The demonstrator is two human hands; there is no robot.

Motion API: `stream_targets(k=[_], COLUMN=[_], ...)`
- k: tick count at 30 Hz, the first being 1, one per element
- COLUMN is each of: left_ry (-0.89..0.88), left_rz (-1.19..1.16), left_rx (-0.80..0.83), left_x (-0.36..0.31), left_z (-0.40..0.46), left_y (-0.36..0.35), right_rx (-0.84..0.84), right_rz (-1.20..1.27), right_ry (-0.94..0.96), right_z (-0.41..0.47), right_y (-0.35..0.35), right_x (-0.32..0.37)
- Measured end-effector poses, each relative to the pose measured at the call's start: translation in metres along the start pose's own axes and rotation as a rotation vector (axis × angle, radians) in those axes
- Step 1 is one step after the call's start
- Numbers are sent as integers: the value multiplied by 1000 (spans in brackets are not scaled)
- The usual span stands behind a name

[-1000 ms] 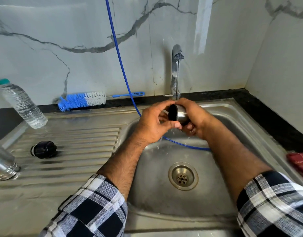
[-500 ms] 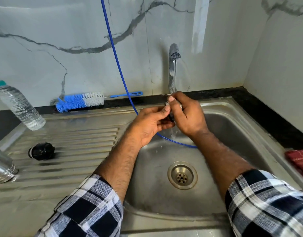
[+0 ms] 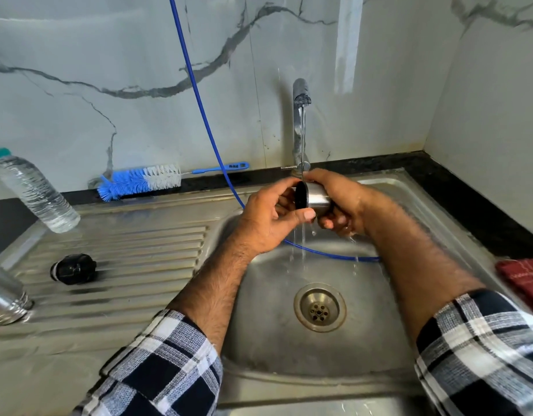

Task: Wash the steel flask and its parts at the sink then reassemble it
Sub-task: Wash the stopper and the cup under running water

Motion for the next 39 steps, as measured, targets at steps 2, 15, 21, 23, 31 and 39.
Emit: stream_targets(k=[2, 15, 21, 23, 31, 39], left_ry=[58, 80, 25, 122, 433, 51], left_rz=[-126, -216, -135, -313, -880, -96], left_rx=[-79, -80, -77, -155, -205, -13], left_x=[5, 6, -3, 4, 15, 15], left_z=[2, -1, 2, 1, -3, 1], left_y=[0, 4, 4, 7, 9, 5], right_rx=[-221, -268, 97, -52, -715, 87], right_rz=[18, 23, 204, 156, -287, 159], right_ry=[304, 261, -51, 90, 996, -19], right_z=[5, 10, 10, 14, 2, 14], right_y=[-2, -11, -11, -15, -24, -21], right_x=[12, 14, -2, 7, 12, -6])
Point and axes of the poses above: each hand's wrist, its own z-axis towards the middle knuckle, its own y-axis out of the back of the hand, x = y × z, the point moved 5 cm from there along z, towards the middle knuckle, and after that the axes turned 13 degrees about -y, right-handed, at the moved point
